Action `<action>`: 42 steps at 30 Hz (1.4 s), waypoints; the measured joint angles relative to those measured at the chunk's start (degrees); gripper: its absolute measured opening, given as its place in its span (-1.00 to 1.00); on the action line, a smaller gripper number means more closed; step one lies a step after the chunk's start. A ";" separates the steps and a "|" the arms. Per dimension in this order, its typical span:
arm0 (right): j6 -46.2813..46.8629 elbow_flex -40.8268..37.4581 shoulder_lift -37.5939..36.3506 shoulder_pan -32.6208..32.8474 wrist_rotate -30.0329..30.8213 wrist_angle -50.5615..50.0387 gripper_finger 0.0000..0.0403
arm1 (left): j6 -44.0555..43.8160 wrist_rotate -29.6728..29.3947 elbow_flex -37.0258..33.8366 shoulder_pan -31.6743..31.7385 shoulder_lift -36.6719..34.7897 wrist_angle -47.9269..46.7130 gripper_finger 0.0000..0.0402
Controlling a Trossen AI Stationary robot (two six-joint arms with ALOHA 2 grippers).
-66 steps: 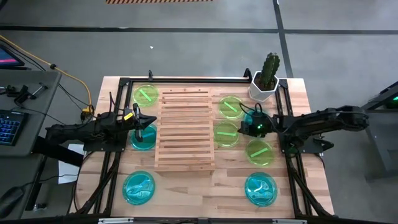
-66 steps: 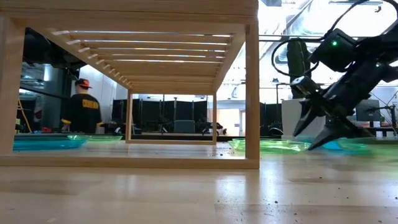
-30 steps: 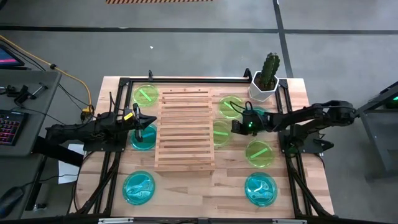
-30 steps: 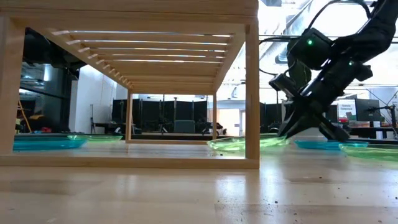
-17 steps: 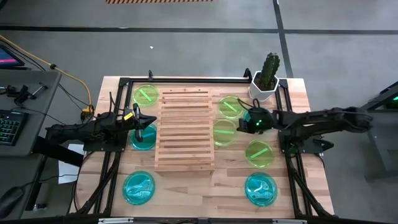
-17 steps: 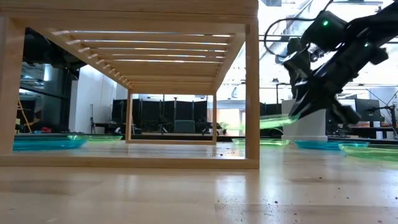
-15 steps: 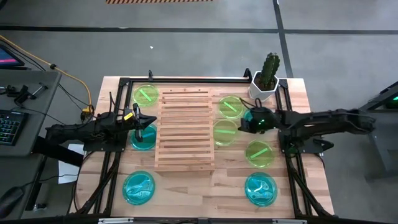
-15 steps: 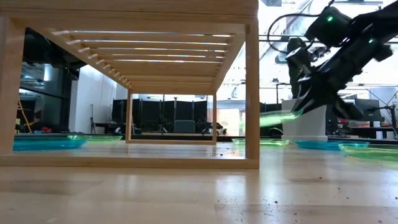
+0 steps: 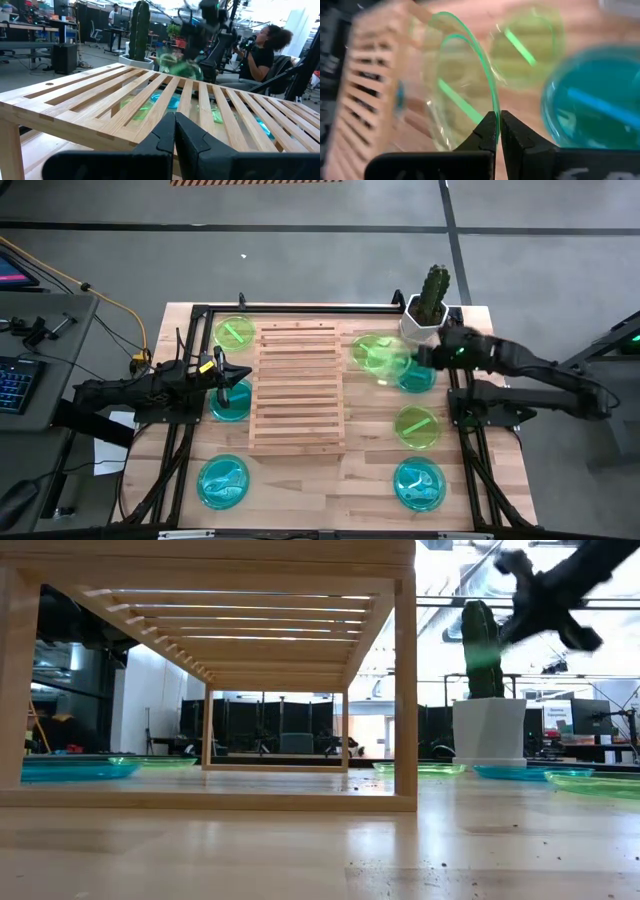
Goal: Place and stack plates onto a shelf
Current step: Put the middle green plate on the shelf
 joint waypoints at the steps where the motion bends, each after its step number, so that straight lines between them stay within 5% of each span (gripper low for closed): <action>1: -0.43 1.54 0.42 -0.42 -0.02 0.97 -1.00 | 0.00 0.00 0.00 -0.01 0.00 -0.01 -1.00; 8: -2.93 8.18 8.96 -1.36 -0.88 17.82 -1.00 | 0.00 0.00 0.00 0.01 0.00 0.00 -1.00; 17: -2.33 16.39 34.94 -1.36 -9.46 39.10 -1.00 | 0.00 0.00 0.00 -0.01 0.00 0.00 -1.00; 30: -7.82 40.37 59.72 -4.73 -21.06 26.26 -1.00 | 0.00 0.00 0.00 -0.01 0.00 0.00 -1.00; 42: -4.44 43.48 65.99 -4.73 -18.51 24.75 -1.00 | 0.01 0.00 0.00 -0.01 0.00 0.00 -1.00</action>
